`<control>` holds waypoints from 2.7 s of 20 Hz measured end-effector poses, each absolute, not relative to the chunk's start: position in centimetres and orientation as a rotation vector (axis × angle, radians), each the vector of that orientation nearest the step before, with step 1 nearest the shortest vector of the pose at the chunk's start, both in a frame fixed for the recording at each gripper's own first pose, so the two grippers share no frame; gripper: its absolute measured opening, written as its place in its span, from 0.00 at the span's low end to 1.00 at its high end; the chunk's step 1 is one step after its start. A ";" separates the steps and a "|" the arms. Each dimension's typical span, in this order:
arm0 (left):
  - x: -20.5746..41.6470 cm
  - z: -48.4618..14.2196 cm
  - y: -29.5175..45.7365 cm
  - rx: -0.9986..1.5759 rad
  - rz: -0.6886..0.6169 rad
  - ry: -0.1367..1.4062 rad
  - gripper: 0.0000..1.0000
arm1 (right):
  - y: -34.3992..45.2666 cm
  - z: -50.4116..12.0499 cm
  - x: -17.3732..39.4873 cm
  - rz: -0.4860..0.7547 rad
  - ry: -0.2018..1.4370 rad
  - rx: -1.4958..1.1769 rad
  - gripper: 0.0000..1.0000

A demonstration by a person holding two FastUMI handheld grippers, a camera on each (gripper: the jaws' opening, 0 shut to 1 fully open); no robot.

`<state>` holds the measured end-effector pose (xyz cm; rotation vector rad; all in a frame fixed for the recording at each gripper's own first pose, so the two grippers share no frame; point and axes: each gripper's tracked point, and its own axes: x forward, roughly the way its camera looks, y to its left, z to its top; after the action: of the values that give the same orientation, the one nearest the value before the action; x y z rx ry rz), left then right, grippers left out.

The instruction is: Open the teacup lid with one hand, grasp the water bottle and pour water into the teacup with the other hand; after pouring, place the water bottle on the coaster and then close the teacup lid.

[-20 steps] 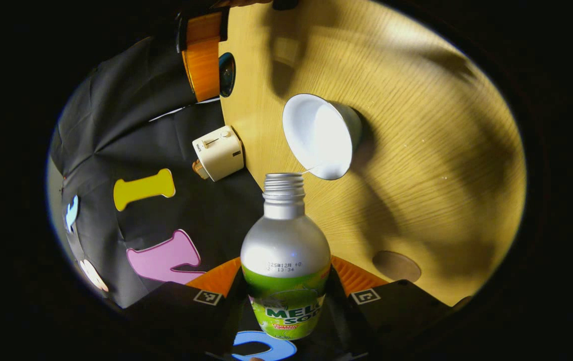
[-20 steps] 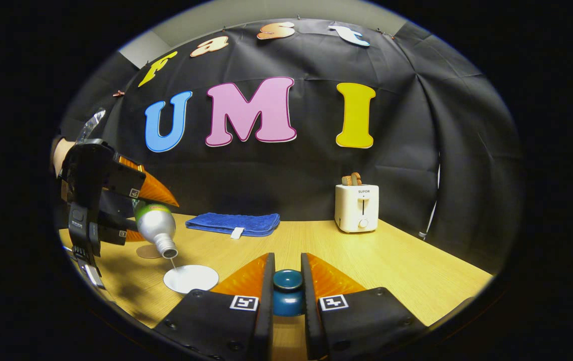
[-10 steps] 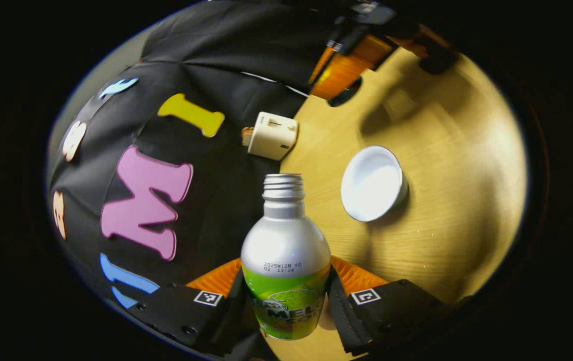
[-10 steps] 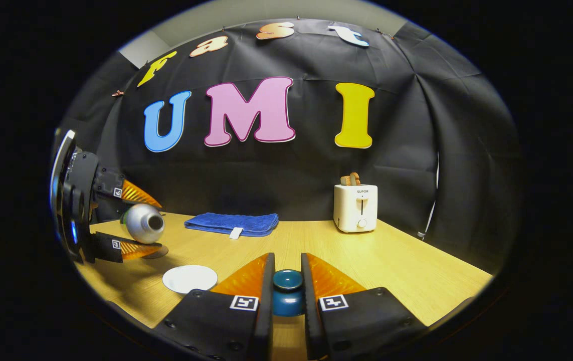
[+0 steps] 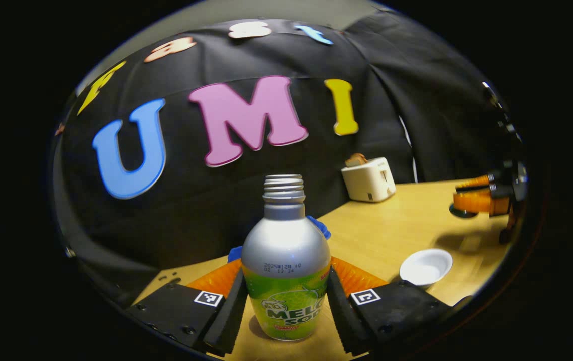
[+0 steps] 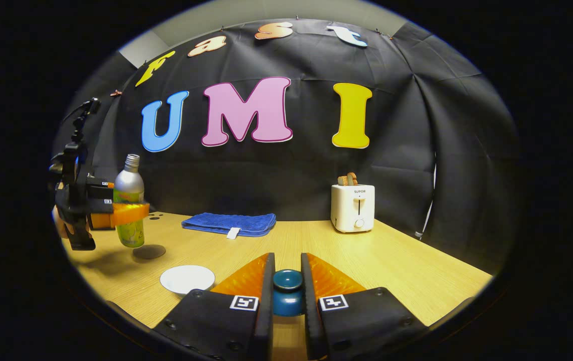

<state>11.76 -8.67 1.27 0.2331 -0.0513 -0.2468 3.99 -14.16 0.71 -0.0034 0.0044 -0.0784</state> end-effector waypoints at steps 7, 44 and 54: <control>11.6 0.7 -6.7 -0.042 -0.176 -0.029 0.78 | -14.5 0.7 4.0 -0.096 0.004 -0.004 0.30; -2.8 -1.2 -1.9 -0.051 -0.076 -0.024 0.98 | -6.5 1.9 5.3 0.066 0.000 0.045 0.30; -3.6 -1.2 -0.6 -0.099 -0.039 -0.043 0.95 | -0.1 -1.3 7.4 0.160 0.114 -0.029 0.30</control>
<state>-3.57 -0.57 -1.23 -0.0985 -0.0428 -0.0389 7.38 -0.14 -1.29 -0.0292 0.1145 0.1596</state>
